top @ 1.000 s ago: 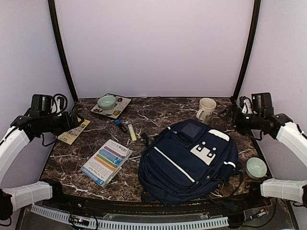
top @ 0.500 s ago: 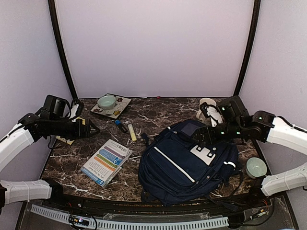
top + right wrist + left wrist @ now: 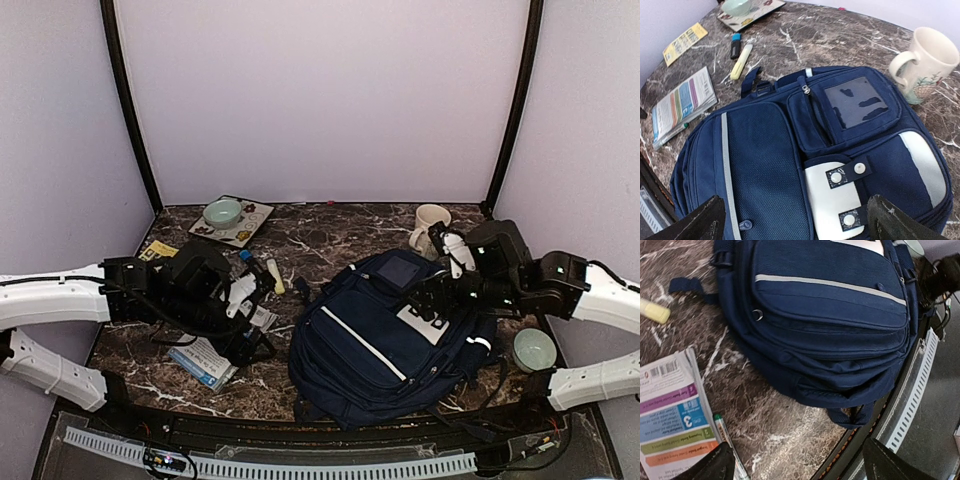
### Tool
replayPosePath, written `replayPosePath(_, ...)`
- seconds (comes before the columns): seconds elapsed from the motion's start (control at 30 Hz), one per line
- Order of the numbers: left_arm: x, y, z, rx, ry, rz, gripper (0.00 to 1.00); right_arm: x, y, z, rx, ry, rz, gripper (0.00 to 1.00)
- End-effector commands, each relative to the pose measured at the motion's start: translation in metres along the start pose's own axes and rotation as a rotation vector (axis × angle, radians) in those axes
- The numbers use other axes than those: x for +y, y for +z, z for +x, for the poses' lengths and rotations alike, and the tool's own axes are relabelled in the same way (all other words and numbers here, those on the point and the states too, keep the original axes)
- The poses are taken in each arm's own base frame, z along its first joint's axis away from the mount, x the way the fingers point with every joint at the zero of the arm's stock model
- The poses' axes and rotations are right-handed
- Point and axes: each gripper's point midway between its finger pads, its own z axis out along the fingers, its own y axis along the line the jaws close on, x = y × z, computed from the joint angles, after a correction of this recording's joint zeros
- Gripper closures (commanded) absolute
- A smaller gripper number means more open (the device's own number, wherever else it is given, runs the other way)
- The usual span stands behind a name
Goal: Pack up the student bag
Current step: Adjust the student bag at the center of the board.
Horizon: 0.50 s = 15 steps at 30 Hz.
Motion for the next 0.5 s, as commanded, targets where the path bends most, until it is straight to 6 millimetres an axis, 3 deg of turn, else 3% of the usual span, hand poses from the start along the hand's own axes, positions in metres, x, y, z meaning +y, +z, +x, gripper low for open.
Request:
replayPosePath(0.0,-0.029,0.016,-0.020,-0.085,0.253,0.044,0.08,-0.027,-0.020,-0.010,-0.111,0.209,0.121,0.01)
replayPosePath(0.17,-0.072,0.037,-0.022,-0.100,0.599,0.077,0.09,-0.041,-0.028,0.012,-0.090,0.420,0.164,0.00)
replayPosePath(0.3,-0.081,0.066,-0.019,-0.001,0.737,0.085,0.13,-0.057,-0.033,0.036,-0.025,0.528,0.259,0.00)
replayPosePath(0.47,-0.097,0.085,-0.046,-0.036,0.838,0.076,0.17,-0.075,-0.042,0.066,0.074,0.628,0.401,0.00)
